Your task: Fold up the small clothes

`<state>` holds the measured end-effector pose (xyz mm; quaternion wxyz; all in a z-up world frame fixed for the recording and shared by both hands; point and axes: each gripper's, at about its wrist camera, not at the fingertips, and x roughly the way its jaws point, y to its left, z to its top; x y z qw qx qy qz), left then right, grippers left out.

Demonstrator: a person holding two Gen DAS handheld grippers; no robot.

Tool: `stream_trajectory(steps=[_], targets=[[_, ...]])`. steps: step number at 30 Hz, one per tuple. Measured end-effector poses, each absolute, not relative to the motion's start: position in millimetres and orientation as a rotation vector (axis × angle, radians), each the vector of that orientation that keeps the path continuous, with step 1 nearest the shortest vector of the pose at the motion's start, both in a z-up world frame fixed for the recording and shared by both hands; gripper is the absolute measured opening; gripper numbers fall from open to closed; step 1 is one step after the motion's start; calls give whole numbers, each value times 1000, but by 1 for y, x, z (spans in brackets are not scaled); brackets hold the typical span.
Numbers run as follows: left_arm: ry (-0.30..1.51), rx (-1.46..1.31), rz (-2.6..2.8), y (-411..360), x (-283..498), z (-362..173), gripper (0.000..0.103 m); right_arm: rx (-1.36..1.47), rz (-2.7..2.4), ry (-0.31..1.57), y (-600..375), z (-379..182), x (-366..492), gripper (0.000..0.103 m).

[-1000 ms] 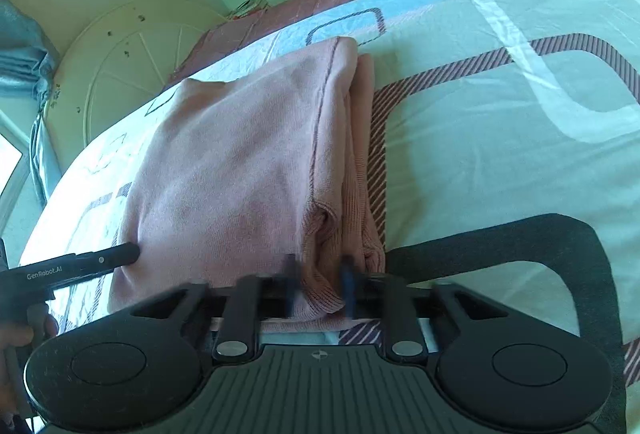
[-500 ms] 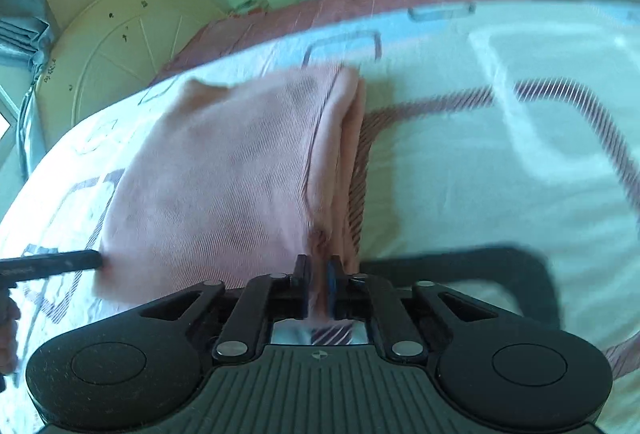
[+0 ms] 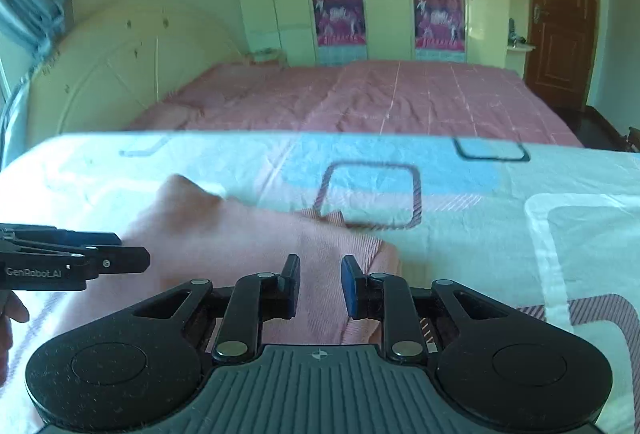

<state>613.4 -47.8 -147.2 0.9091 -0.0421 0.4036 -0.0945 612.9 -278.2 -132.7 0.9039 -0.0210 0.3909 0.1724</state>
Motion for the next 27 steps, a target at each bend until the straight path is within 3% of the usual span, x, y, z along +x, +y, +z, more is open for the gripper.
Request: stream_trajectory(steps=[3, 8, 11, 13, 15, 19, 22, 27], targets=[[819, 6, -198, -57, 604, -149, 53, -63, 366, 823, -290, -159, 620, 23], [809, -11, -189, -53, 597, -135, 55, 3, 362, 818, -305, -146, 612, 23], [721, -58, -197, -39, 570, -115, 69, 54, 417, 737, -311, -116, 580, 24], [736, -86, -165, -27, 559, -114, 65, 26, 470, 728, -309, -109, 563, 23], [778, -101, -156, -18, 552, -119, 52, -4, 525, 741, -302, -110, 551, 23], [850, -166, -152, -8, 547, -143, 53, -116, 620, 788, -288, -131, 536, 23], [847, -191, -125, -3, 545, -152, 68, -164, 600, 813, -282, -149, 538, 23], [837, -256, -154, 11, 528, -139, 67, -17, 525, 780, -305, -127, 535, 24]])
